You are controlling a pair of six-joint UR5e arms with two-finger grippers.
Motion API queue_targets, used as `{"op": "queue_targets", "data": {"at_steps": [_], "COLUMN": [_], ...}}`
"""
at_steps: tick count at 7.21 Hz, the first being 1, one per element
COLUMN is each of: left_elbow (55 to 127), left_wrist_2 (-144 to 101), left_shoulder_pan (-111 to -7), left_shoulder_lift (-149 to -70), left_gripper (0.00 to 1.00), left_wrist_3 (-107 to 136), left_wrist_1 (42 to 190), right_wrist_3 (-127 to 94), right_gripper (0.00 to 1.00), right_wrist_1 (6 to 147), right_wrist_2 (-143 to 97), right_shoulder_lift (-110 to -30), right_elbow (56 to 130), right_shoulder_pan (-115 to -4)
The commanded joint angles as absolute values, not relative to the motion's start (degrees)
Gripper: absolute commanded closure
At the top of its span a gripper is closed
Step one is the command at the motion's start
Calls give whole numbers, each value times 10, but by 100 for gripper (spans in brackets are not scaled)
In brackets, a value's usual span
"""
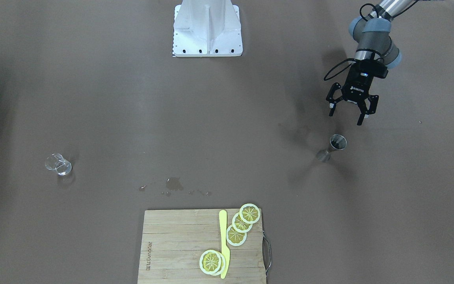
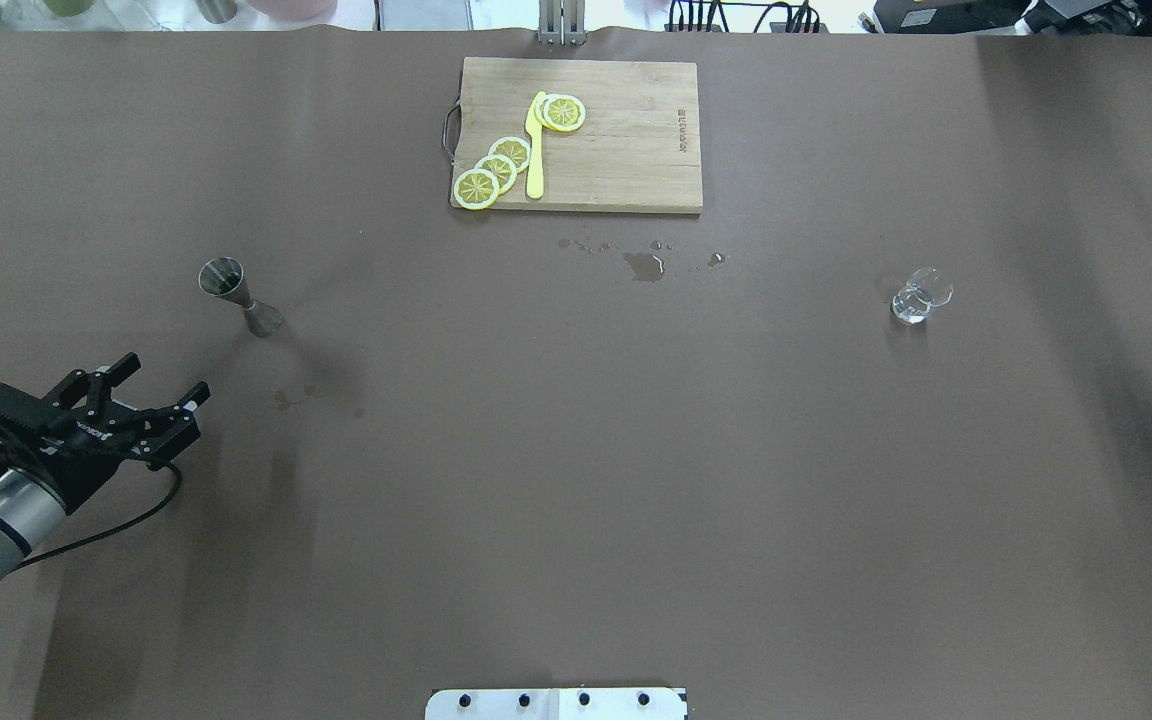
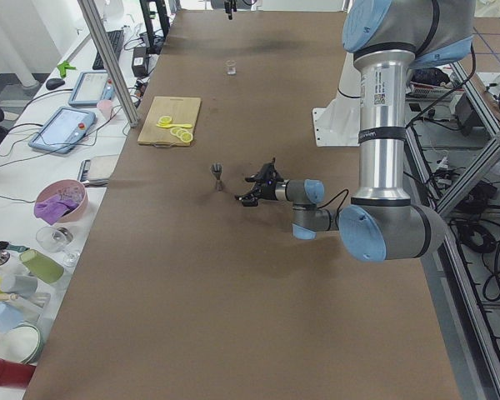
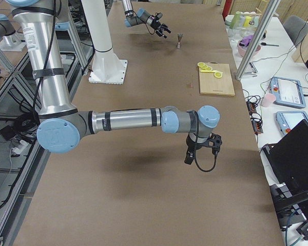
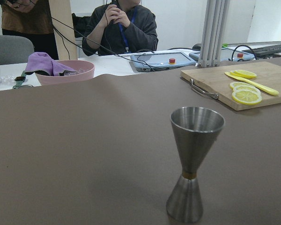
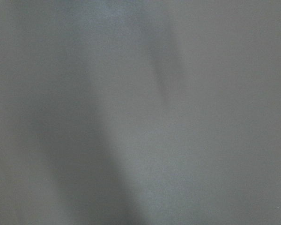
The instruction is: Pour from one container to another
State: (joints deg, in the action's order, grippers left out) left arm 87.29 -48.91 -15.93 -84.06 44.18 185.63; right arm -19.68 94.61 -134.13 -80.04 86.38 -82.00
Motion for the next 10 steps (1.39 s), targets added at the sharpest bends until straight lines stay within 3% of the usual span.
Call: {"op": "queue_targets", "data": {"at_steps": [1, 3, 5, 10], "left_elbow": [987, 1094, 1174, 1187], "left_wrist_2": [-510, -534, -586, -846], "left_shoulder_pan": [-144, -157, -219, -435], "left_shoulder_lift": [-784, -751, -772, -1051], "left_gripper": [3, 3, 3, 5], "left_wrist_3": [390, 381, 381, 388], "left_wrist_1": [1834, 1745, 1615, 1175], "right_wrist_3": [-193, -192, -192, -195], "right_gripper": [0, 0, 0, 0], "right_wrist_1": [947, 940, 940, 939], "right_wrist_2": [-1344, -1338, -1325, -1325], "right_shoulder_lift": [-804, -807, -801, -804], "right_elbow": [865, 860, 862, 867], "right_shoulder_pan": [-806, -789, -768, -762]}}
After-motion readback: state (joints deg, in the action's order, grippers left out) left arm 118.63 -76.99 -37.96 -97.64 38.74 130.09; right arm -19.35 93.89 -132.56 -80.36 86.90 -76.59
